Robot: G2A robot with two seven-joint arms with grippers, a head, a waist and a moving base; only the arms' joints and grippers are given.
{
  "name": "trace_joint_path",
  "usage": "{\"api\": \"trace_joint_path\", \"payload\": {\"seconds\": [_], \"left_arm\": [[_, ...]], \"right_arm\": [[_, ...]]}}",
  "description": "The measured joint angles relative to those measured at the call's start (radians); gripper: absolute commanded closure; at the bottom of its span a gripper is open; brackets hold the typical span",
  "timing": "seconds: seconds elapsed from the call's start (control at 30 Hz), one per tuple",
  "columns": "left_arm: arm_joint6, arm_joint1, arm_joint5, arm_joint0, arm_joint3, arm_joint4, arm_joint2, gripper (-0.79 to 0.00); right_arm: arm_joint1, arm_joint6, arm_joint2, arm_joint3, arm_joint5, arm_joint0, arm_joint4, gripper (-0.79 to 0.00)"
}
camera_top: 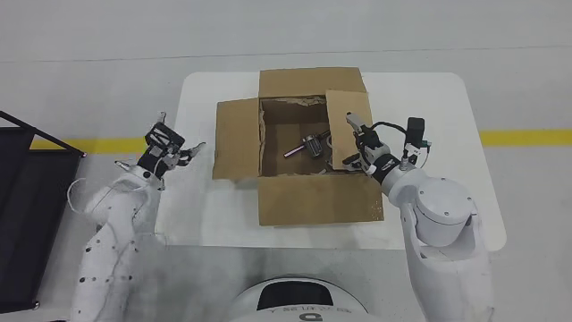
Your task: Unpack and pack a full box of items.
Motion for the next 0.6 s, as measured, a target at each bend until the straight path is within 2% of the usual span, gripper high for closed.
{"api": "trace_joint_path", "payload": {"seconds": [0.1, 0.33, 0.47, 0.6], "left_arm": [[0.006, 0.003, -0.010, -0.003, 0.012, 0.096, 0.048, -0.785], [0.046, -0.007, -0.006, -0.076, 0.088, 0.018, 0.151, -0.785], [0.119, -0.017, 0.021, -0.113, 0.111, -0.154, 0.160, -0.785], [0.118, -0.022, 0.025, -0.144, 0.125, -0.324, 0.138, -0.785]], "right_arm": [[0.000, 0.000, 0.000, 0.000, 0.000, 0.000, 0.000, -0.785], [0.000, 0.000, 0.000, 0.000, 0.000, 0.000, 0.000, -0.785], [0.000, 0.000, 0.000, 0.000, 0.000, 0.000, 0.000, -0.785], [0.000, 0.000, 0.000, 0.000, 0.000, 0.000, 0.000, -0.785]]}}
